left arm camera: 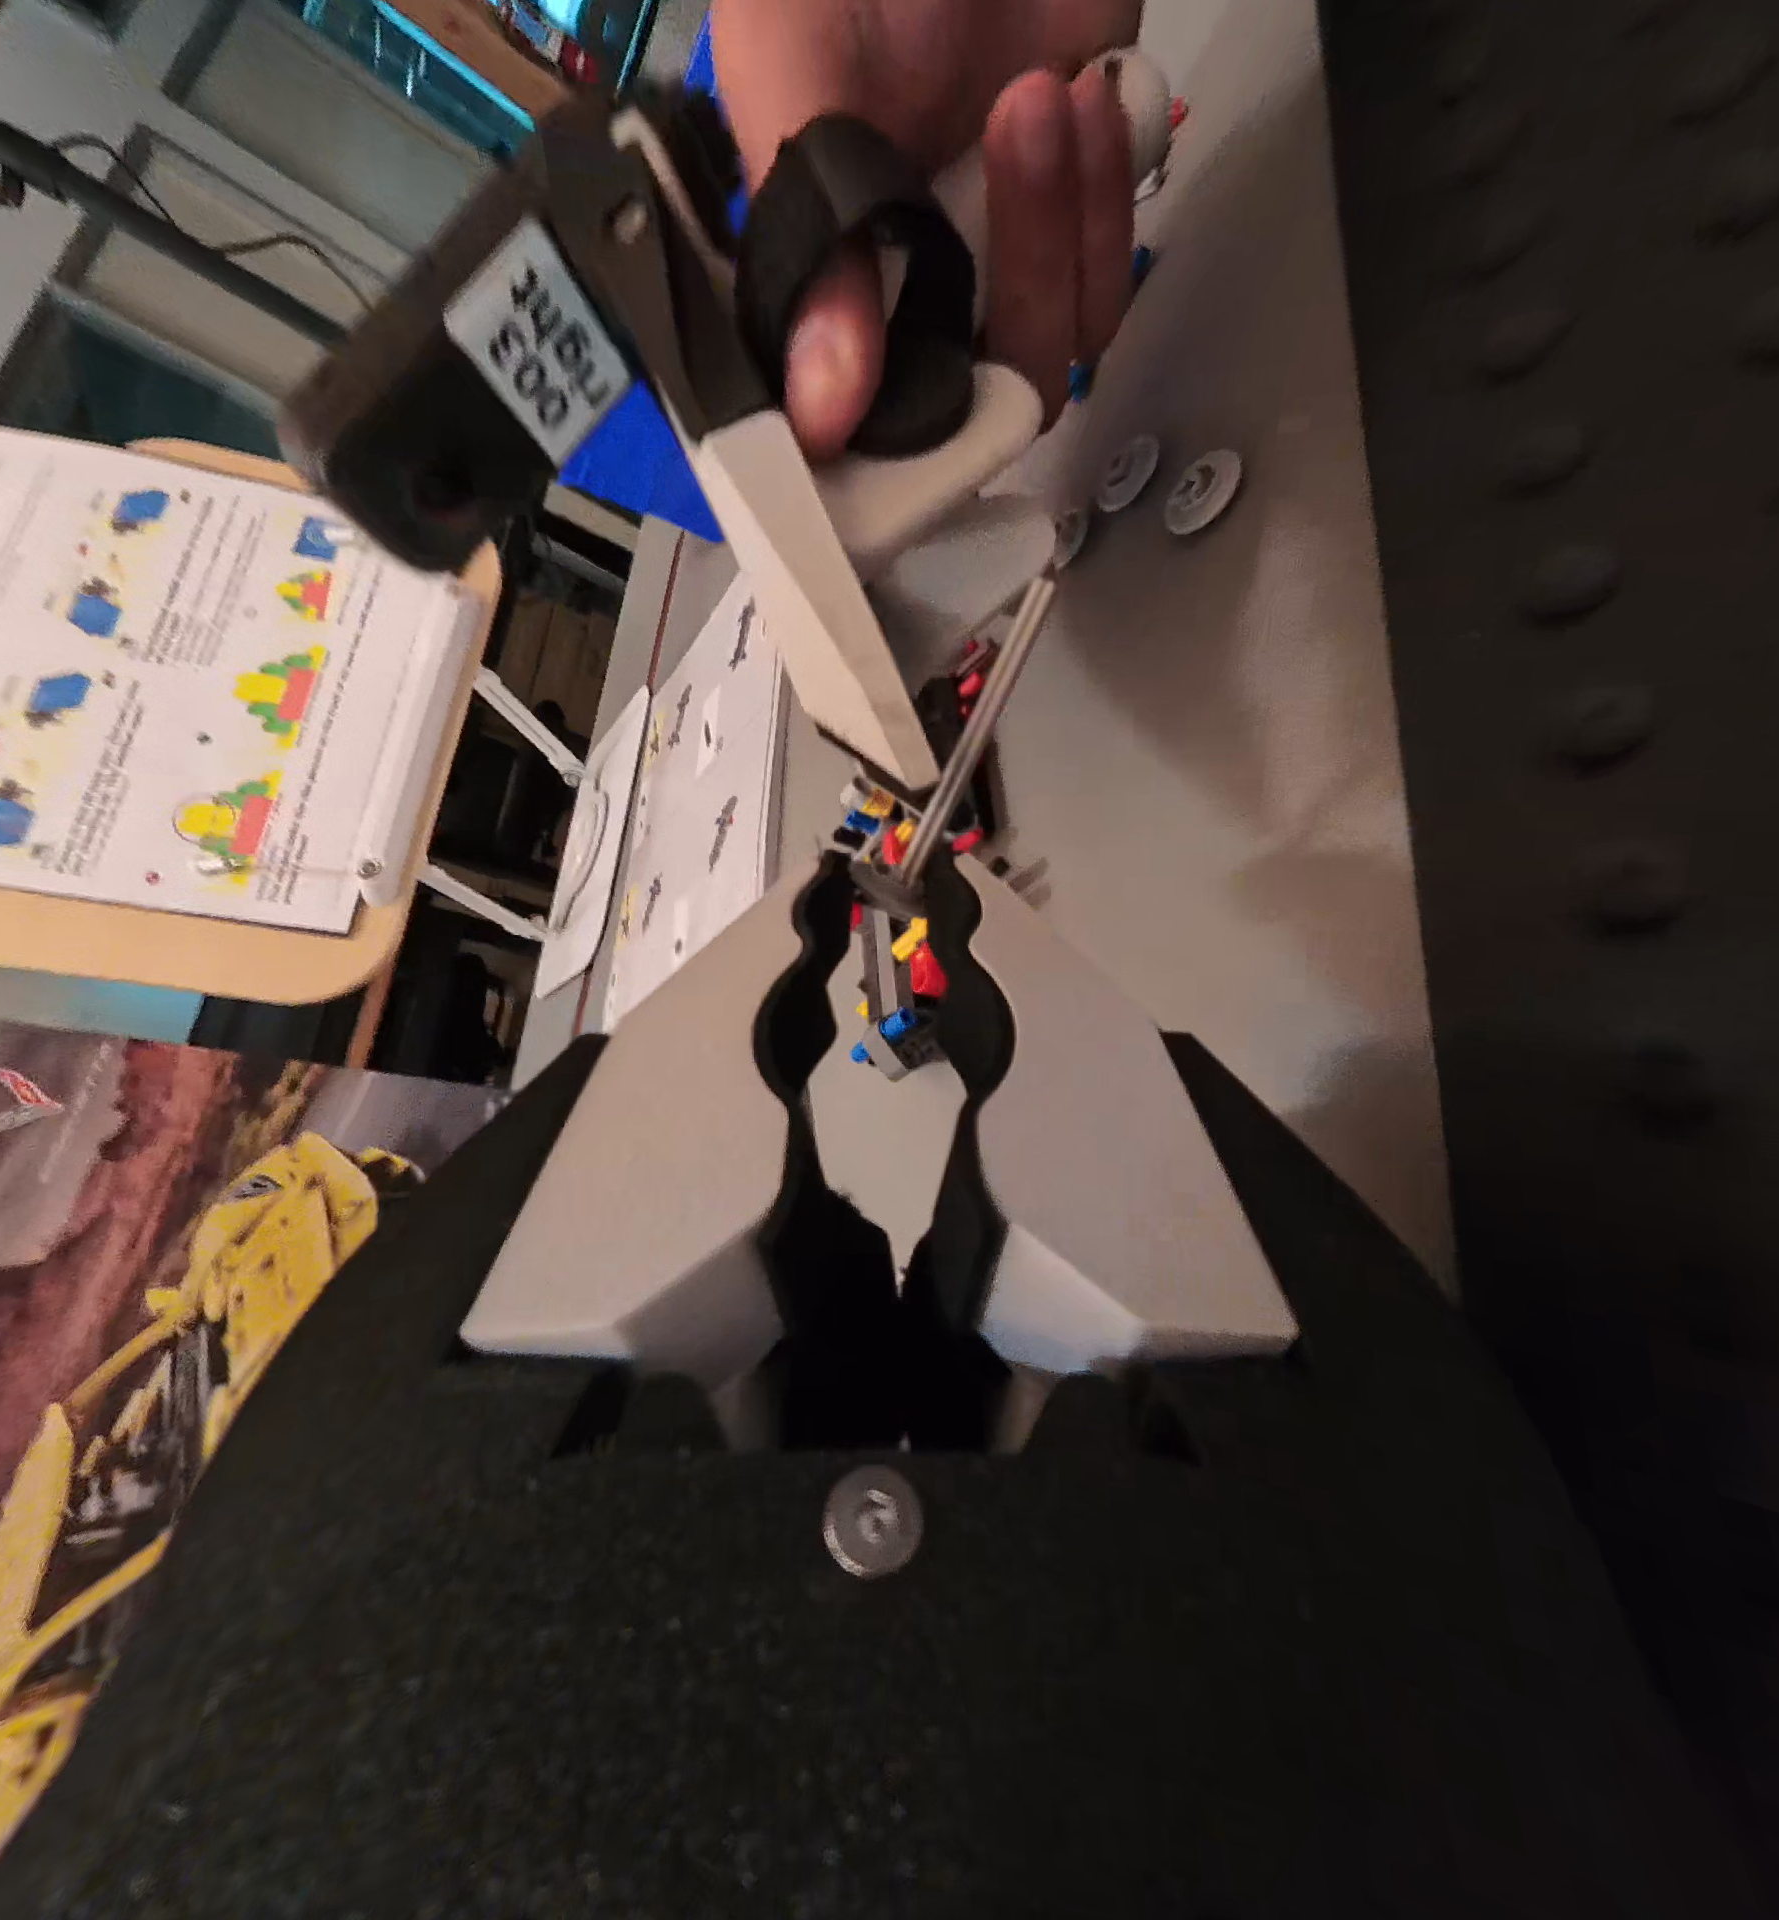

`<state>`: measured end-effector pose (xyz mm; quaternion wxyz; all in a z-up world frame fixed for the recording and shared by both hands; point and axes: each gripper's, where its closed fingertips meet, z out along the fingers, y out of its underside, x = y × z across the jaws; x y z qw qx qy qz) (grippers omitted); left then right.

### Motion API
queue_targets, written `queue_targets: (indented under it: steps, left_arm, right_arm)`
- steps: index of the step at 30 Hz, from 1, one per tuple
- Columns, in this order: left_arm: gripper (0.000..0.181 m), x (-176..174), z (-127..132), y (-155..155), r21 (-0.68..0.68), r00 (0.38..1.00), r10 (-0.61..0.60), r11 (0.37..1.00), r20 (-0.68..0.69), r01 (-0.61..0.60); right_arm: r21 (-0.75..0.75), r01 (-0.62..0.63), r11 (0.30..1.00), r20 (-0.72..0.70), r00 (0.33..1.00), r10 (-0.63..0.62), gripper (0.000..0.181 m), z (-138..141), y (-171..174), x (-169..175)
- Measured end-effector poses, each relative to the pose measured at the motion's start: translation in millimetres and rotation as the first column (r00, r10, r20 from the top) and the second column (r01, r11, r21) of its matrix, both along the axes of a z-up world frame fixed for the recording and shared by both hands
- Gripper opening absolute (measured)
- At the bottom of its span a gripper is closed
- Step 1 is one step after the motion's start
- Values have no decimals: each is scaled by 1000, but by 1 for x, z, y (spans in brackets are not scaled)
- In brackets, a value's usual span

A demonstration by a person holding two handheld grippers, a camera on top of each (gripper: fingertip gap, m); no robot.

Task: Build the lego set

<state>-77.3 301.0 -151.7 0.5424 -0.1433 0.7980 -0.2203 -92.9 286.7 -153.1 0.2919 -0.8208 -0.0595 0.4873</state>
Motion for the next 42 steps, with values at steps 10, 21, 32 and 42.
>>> queue_targets:
  steps: [10,21,32,42]
  left_arm:
    - [13,6,-1,10,-114,995,71,990,-65,-78]
    - [43,-10,24,-9,-589,969,-109,807,-220,-43]
    - [22,-26,58,-17,-883,921,-349,469,-176,9]
    - [17,-32,51,-21,-865,903,-381,501,-201,19]
  right_arm:
    - [316,177,932,392,870,-298,14,-5,2,9]
    - [523,223,823,130,933,-335,3,36,-8,9]
    - [647,123,753,119,959,-259,3,48,-8,-9]
    - [619,62,783,171,962,-212,3,38,-11,-17]
